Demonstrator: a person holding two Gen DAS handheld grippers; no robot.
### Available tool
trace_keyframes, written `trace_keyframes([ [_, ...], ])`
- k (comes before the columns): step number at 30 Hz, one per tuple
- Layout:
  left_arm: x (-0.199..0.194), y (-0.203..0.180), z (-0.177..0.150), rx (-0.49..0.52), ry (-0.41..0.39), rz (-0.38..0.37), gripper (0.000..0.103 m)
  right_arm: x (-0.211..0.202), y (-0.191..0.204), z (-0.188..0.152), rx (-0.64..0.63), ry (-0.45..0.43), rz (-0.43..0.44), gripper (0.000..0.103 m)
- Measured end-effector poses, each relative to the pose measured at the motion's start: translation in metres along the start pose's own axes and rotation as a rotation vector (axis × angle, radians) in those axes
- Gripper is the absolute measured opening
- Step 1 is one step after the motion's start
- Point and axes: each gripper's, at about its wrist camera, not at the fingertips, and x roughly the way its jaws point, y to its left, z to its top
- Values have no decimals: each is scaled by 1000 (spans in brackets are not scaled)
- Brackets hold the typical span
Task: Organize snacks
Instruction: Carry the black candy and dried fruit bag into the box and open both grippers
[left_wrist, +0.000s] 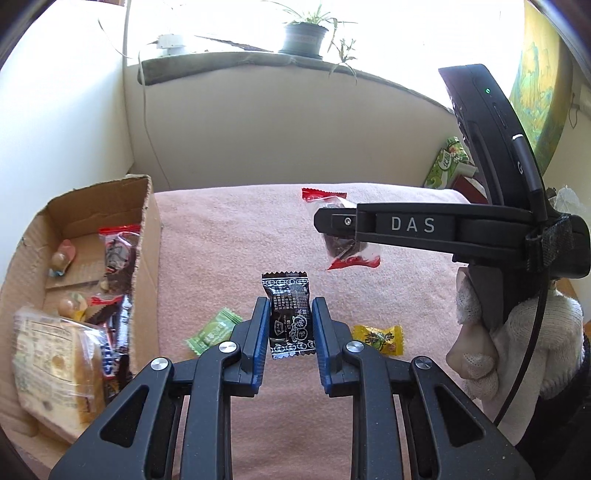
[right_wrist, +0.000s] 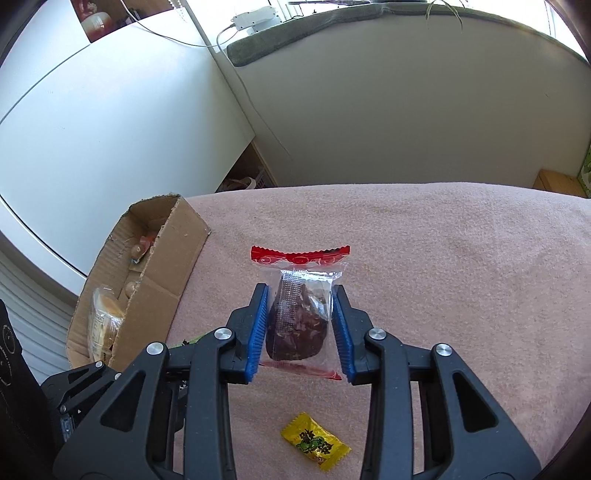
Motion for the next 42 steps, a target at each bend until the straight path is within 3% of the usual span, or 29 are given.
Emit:
trace_keyframes([
  [7, -28, 23, 3, -37, -46, 49, 21, -6, 23, 4, -16, -27, 35, 35],
  [17, -46, 84, 17, -97, -86, 134, 21, -5, 73, 1, -96, -39, 89, 35],
  [32, -32, 146, 37, -161, -62, 202, 21, 15, 148, -7, -204, -9, 186, 35],
  [42, -22, 166, 44, -183, -51, 207, 21, 33, 172, -10, -238, 7, 209, 35],
])
